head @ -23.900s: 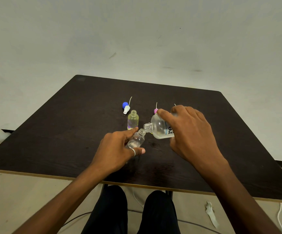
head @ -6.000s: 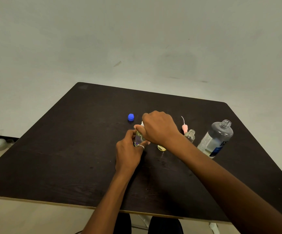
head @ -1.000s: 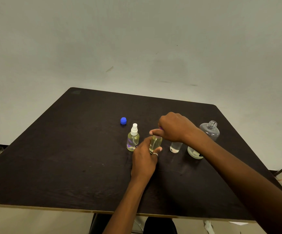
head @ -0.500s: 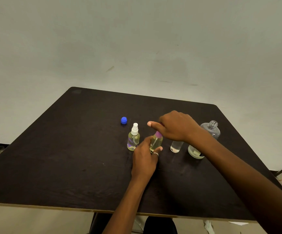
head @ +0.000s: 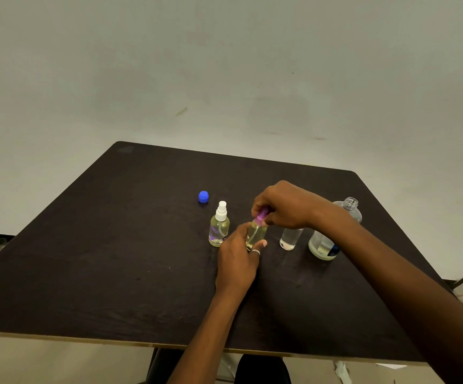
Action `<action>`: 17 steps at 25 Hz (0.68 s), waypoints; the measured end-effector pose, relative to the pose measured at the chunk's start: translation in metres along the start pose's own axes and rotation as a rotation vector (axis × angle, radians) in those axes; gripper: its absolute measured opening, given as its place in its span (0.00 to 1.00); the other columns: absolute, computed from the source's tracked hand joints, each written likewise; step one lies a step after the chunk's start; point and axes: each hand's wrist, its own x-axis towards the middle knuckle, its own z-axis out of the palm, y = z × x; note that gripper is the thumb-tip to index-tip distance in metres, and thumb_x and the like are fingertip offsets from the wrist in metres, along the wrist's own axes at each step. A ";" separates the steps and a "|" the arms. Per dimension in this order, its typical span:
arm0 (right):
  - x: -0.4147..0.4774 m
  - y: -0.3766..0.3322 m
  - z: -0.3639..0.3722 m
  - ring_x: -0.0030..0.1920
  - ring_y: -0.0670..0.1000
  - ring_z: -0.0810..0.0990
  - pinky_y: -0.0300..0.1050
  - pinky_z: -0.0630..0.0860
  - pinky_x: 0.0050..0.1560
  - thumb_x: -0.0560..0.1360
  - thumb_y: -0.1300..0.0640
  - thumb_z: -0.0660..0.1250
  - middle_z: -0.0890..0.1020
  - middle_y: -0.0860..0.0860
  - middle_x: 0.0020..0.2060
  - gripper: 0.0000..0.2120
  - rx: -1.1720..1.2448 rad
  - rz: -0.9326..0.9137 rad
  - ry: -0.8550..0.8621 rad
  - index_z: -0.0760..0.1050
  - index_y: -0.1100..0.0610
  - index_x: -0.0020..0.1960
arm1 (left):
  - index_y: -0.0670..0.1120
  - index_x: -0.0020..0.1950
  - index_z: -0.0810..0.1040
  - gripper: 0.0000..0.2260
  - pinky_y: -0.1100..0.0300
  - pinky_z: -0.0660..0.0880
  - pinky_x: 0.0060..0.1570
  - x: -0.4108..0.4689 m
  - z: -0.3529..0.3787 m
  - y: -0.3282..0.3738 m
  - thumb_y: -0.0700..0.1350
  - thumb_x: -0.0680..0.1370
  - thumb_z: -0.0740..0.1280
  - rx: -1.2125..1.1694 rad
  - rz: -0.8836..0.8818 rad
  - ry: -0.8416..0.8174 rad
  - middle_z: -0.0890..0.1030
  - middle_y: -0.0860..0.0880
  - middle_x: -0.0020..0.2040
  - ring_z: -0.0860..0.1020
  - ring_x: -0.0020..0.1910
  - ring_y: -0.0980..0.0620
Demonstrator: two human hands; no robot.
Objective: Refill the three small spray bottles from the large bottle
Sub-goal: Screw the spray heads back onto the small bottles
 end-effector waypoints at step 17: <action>-0.002 -0.008 0.016 0.31 0.47 0.75 0.41 0.68 0.31 0.78 0.32 0.51 0.75 0.49 0.30 0.30 -0.277 0.208 0.137 0.72 0.55 0.34 | 0.52 0.60 0.77 0.14 0.70 0.71 0.40 0.000 0.001 -0.001 0.48 0.76 0.73 -0.009 -0.014 -0.002 0.81 0.57 0.43 0.78 0.39 0.61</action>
